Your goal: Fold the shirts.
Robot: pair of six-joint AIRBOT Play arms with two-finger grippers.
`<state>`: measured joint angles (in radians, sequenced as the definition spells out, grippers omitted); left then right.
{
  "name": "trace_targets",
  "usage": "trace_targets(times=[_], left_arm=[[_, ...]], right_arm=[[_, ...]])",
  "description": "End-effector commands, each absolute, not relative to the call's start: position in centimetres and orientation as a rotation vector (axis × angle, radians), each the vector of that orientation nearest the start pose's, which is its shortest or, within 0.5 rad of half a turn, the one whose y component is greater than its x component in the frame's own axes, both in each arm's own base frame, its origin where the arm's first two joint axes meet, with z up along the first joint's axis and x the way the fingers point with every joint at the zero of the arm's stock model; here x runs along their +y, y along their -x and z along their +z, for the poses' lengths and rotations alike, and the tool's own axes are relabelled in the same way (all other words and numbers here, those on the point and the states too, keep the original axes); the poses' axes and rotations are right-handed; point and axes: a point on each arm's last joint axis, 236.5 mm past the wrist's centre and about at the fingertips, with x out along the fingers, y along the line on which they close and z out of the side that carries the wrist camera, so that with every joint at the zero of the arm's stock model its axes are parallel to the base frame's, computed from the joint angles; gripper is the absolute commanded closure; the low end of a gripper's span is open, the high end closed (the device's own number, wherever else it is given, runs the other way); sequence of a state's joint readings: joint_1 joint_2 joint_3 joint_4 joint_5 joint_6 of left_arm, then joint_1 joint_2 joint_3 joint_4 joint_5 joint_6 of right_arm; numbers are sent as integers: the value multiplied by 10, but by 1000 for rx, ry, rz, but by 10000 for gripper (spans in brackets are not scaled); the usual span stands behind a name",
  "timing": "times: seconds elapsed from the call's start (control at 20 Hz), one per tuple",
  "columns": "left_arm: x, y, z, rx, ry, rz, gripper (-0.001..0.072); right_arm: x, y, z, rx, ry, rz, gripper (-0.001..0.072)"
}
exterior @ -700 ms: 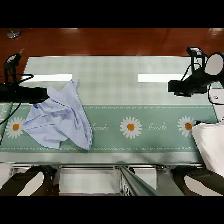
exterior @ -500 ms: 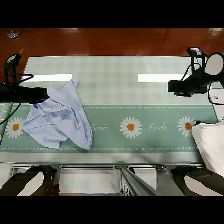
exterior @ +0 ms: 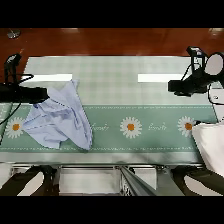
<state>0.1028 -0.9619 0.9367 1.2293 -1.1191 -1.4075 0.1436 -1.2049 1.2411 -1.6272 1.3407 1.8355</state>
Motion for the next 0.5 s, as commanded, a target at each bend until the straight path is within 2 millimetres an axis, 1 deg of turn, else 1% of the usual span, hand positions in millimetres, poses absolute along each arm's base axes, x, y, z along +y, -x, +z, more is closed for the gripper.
trace_targets(times=[0.0,0.05,0.1,0.15,0.2,0.25,0.3,0.4,0.45], left_arm=[[-37,-335,53,1097,219,-186,674],[-37,-335,53,1097,218,-186,673],[-36,-335,52,1101,218,-185,669],[-35,-338,49,1099,217,-179,529],[-30,-343,42,1095,206,-162,72],[-18,-349,32,1094,163,-125,4],[2,-353,19,1112,90,-73,4],[40,-357,-3,1151,74,94,5],[47,-358,-15,1175,95,128,6]], right_arm=[[39,-371,57,1232,-86,-81,694],[41,-380,60,1193,-95,-75,695],[41,-385,61,1173,-102,-76,678],[42,-391,61,1150,-116,-78,409],[43,-394,55,1155,-112,-75,81],[43,-392,45,1191,-105,-80,73],[43,-387,32,1243,-95,-84,74],[53,-377,10,1312,-89,-55,78],[58,-374,3,1320,-75,-41,80]])
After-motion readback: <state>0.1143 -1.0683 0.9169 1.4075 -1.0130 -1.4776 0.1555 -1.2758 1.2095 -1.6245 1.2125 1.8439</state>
